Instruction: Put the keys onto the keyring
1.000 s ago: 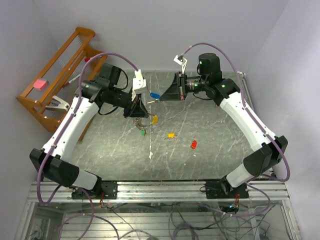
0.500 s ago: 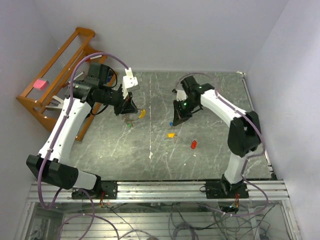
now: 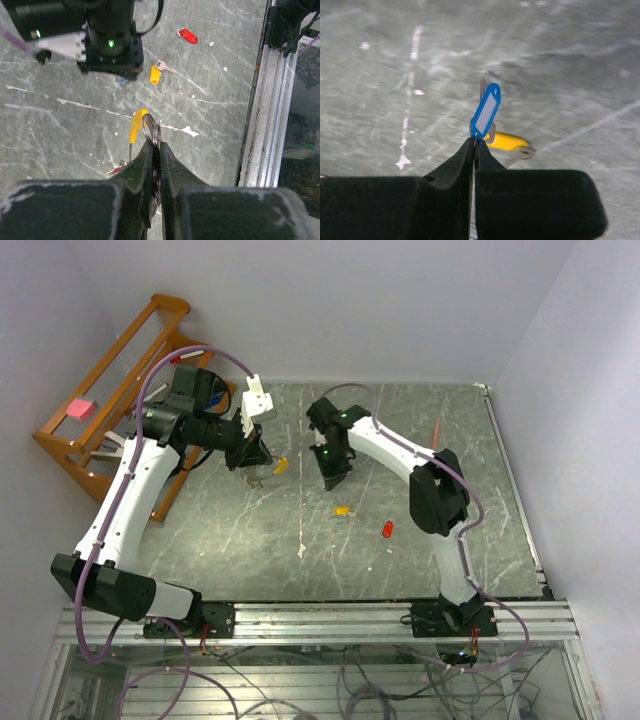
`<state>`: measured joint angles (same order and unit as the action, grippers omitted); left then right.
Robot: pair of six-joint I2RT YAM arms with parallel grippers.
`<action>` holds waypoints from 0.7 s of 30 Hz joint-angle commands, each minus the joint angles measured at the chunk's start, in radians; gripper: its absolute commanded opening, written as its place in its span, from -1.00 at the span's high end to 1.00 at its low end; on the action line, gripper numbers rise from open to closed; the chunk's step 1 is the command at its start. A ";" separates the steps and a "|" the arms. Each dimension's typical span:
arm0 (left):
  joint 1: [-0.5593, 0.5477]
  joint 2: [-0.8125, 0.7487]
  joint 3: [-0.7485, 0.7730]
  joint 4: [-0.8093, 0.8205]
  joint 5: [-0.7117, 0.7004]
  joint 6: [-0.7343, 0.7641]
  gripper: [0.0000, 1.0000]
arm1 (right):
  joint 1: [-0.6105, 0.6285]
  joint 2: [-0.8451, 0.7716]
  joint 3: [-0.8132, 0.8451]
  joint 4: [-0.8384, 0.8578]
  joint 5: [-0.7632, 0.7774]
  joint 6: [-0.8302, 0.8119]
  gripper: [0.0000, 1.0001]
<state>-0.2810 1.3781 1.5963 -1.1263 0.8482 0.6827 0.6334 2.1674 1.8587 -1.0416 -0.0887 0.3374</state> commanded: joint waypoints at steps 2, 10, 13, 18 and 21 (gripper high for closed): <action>0.010 -0.020 -0.008 0.023 0.018 0.000 0.86 | 0.067 0.046 0.070 -0.039 -0.034 0.051 0.92; 0.014 -0.024 -0.022 0.035 0.028 0.001 0.86 | 0.058 -0.030 -0.040 0.157 -0.401 0.120 0.14; 0.017 -0.029 -0.024 0.036 0.027 0.001 0.86 | 0.055 -0.017 -0.020 0.136 -0.431 0.085 0.11; 0.023 -0.037 -0.034 0.040 0.033 0.002 0.86 | 0.004 -0.092 -0.068 0.148 -0.321 0.042 0.17; 0.030 -0.037 -0.038 0.047 0.044 0.000 0.87 | -0.018 -0.134 -0.118 0.126 -0.265 0.028 0.34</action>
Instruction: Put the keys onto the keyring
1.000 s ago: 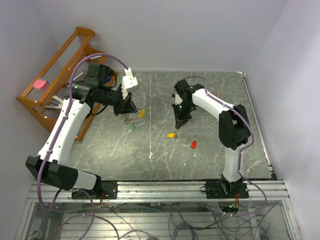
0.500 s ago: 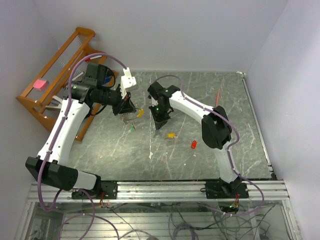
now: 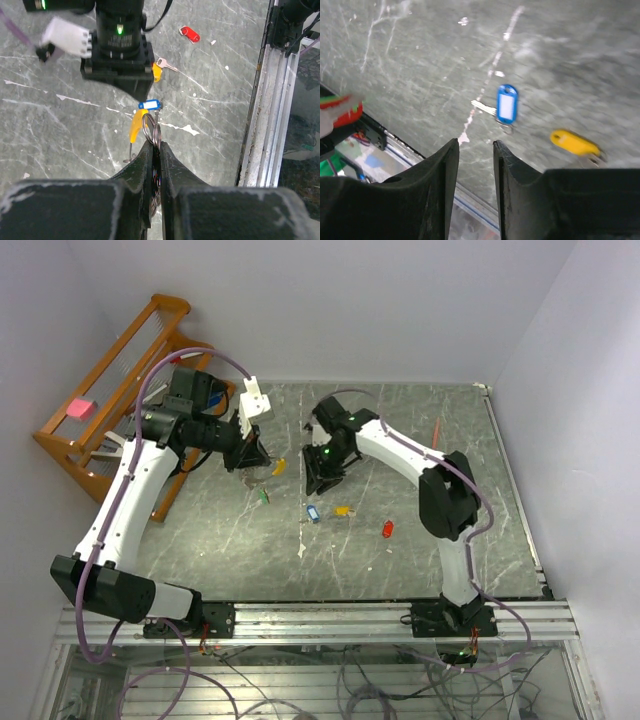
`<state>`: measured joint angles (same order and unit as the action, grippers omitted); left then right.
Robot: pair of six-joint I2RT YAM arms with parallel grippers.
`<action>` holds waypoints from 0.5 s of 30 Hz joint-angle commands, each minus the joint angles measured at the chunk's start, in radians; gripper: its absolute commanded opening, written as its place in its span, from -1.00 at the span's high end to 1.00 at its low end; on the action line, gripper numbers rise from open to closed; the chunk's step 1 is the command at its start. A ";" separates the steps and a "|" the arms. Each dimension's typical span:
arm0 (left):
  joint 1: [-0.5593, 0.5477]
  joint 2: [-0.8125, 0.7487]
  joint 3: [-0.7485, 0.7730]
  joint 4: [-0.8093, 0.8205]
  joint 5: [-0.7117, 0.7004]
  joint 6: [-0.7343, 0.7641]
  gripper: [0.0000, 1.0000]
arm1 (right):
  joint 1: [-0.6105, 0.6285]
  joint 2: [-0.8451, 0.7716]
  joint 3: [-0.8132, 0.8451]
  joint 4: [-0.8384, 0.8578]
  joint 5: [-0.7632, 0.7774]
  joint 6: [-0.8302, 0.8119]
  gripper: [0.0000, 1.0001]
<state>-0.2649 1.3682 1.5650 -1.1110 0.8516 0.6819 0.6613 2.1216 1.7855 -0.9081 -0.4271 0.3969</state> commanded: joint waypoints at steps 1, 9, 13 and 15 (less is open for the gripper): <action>0.016 -0.025 -0.008 0.033 0.046 -0.001 0.86 | -0.042 -0.093 -0.068 -0.016 0.049 -0.033 0.35; 0.030 -0.022 -0.017 0.044 0.069 -0.004 0.86 | 0.015 -0.273 -0.426 0.278 0.071 -0.190 0.34; 0.032 -0.018 -0.016 0.044 0.068 -0.006 0.86 | 0.015 -0.351 -0.571 0.477 0.027 -0.274 0.33; 0.032 -0.018 -0.016 0.043 0.069 -0.007 0.86 | 0.015 -0.372 -0.624 0.551 0.028 -0.308 0.29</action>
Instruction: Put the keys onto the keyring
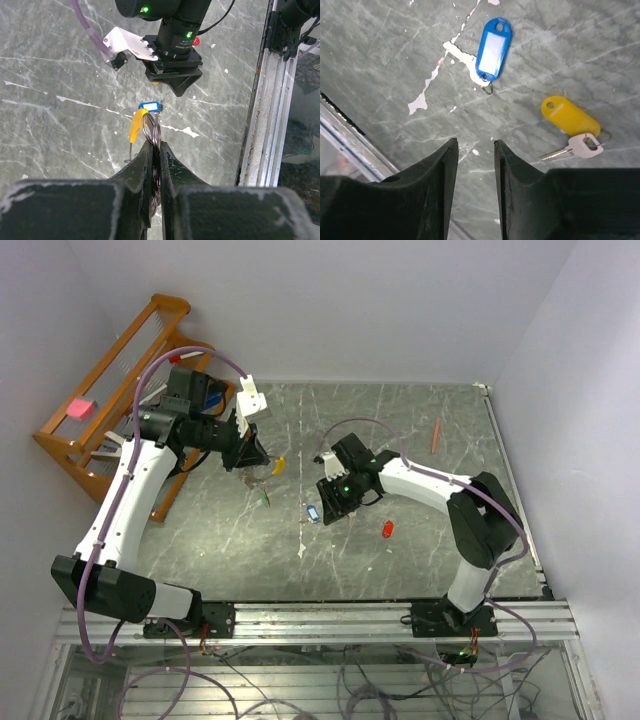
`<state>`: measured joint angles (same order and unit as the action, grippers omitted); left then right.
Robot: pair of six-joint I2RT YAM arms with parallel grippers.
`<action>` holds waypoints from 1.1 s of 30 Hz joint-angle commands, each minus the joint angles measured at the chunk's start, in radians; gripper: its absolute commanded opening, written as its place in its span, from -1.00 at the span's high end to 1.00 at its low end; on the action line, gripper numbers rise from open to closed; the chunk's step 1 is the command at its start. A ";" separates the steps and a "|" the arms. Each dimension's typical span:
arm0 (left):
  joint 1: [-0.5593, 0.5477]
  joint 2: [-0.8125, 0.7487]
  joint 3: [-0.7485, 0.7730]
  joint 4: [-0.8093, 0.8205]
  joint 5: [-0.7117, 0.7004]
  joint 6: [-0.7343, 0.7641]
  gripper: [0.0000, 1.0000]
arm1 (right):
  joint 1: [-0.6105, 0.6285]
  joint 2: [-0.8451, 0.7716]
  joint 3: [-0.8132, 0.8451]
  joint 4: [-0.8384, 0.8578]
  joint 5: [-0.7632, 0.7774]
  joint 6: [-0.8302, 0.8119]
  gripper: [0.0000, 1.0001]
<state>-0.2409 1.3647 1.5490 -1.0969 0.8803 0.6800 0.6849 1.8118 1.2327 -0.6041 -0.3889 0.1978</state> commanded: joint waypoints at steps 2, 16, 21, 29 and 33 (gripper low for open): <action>0.009 -0.015 0.000 0.030 0.041 -0.008 0.86 | -0.008 -0.062 -0.090 0.295 0.007 -0.142 0.19; 0.019 -0.018 -0.005 0.032 0.045 -0.010 0.86 | -0.008 0.019 -0.130 0.412 -0.021 -0.247 0.16; 0.020 -0.016 0.003 0.031 0.043 -0.009 0.86 | -0.007 0.036 -0.142 0.428 -0.025 -0.225 0.17; 0.023 -0.018 -0.004 0.034 0.049 -0.010 0.86 | -0.002 0.039 -0.167 0.430 -0.028 -0.227 0.18; 0.025 -0.017 0.003 0.033 0.049 -0.011 0.86 | 0.007 0.044 -0.186 0.445 -0.026 -0.219 0.25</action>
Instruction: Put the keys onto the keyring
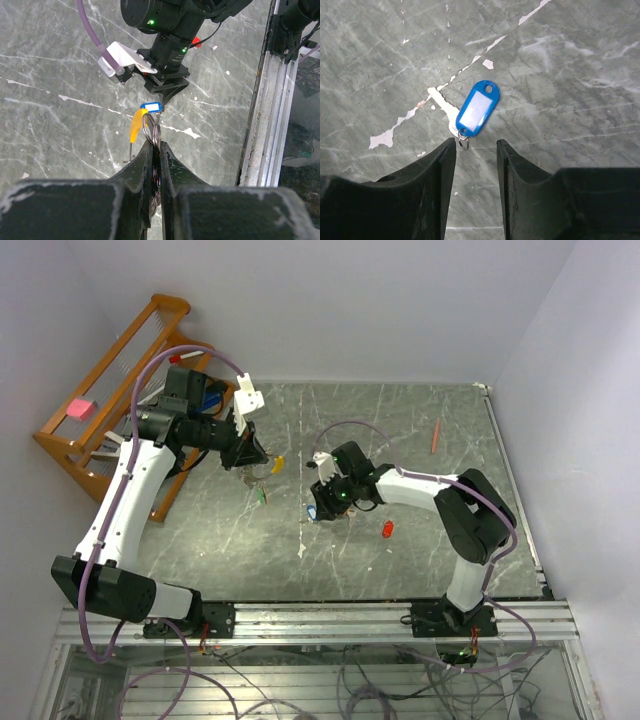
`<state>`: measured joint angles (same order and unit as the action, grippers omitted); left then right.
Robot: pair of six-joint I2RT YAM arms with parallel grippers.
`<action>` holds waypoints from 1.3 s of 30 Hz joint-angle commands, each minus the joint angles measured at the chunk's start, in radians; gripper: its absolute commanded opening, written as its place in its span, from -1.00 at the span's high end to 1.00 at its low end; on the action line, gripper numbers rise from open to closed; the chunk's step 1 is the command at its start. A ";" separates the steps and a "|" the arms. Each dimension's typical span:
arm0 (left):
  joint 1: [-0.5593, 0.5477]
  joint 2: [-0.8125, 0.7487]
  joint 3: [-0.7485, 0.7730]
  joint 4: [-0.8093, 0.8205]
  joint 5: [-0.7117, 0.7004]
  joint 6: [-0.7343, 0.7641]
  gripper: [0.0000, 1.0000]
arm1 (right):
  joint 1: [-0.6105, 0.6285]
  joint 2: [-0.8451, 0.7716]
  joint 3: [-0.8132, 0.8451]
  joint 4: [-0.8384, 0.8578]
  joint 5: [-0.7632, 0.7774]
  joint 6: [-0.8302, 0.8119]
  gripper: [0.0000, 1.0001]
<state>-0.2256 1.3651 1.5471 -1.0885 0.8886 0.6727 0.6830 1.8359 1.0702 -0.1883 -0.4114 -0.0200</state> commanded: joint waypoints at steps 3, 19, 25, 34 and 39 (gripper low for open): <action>0.009 -0.016 0.002 0.028 0.042 -0.004 0.86 | 0.014 0.025 -0.029 0.037 -0.004 0.009 0.31; 0.012 -0.018 -0.004 0.035 0.042 -0.010 0.86 | 0.027 0.045 -0.051 0.021 -0.016 0.009 1.00; 0.014 -0.011 0.004 0.035 0.048 -0.013 0.86 | 0.029 0.022 -0.055 0.003 -0.006 0.031 1.00; 0.005 0.005 0.049 0.014 0.017 -0.028 0.86 | 0.012 -0.119 0.110 -0.083 -0.009 0.136 1.00; -0.039 0.026 0.134 -0.010 0.034 -0.051 0.87 | 0.002 -0.208 0.286 -0.170 0.019 0.170 1.00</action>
<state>-0.2333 1.3808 1.5898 -1.0912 0.8951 0.6453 0.6964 1.7325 1.2182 -0.3027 -0.4171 0.1043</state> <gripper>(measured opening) 0.138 0.009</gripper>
